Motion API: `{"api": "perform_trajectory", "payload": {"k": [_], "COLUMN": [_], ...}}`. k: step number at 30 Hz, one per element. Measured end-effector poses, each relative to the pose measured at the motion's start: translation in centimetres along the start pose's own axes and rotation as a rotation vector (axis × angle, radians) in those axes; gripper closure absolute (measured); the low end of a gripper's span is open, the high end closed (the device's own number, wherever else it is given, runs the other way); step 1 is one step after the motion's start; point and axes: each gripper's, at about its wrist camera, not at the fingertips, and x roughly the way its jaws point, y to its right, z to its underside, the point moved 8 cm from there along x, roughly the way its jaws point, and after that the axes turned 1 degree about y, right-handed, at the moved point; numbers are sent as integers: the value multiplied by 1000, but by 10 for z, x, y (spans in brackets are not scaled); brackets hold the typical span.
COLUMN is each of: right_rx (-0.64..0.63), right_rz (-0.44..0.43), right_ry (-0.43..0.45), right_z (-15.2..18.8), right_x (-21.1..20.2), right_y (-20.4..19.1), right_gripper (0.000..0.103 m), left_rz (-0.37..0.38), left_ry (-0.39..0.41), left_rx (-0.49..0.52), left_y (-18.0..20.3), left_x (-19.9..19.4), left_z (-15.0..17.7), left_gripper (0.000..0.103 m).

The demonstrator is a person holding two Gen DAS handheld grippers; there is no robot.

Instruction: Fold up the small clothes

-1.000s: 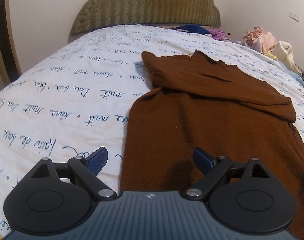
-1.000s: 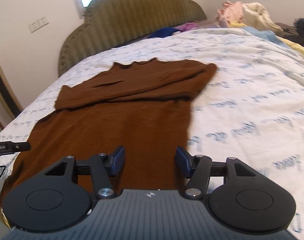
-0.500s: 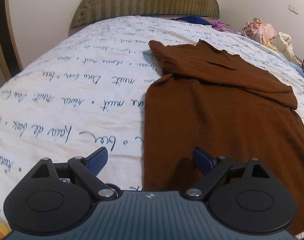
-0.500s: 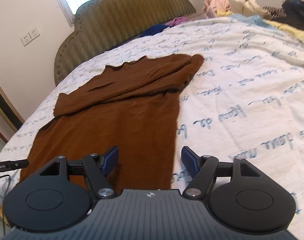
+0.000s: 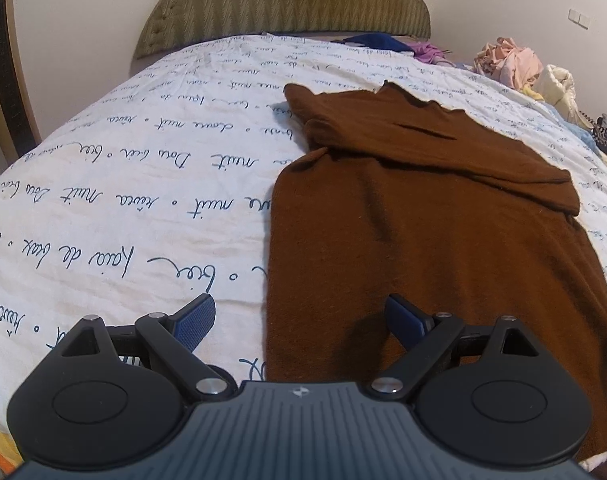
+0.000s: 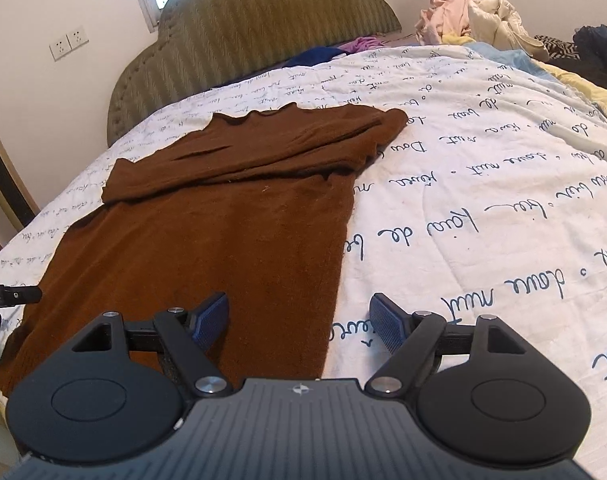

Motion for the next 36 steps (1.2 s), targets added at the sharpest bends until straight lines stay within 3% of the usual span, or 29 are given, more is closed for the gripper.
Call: {"api": "perform_trajectory", "payload": {"k": [18, 25, 30, 36], "right_rx": [44, -5, -70, -88], "right_rz": [-52, -76, -88, -78], "right_ry": [-18, -53, -79, -108], "right_z": [0, 3, 8, 14], "right_x": [-26, -28, -29, -29], "right_y": [12, -6, -22, -21], "right_gripper": [26, 24, 18, 17], "left_rz": [-88, -158, -163, -192], "left_ry": [35, 45, 42, 64], "left_rx": [-1, -7, 2, 35], "left_y": [-16, -23, -25, -35], "left_x": [-33, -39, -42, -53], "left_z": [-10, -14, -13, -6], "left_gripper": [11, 10, 10, 11]}}
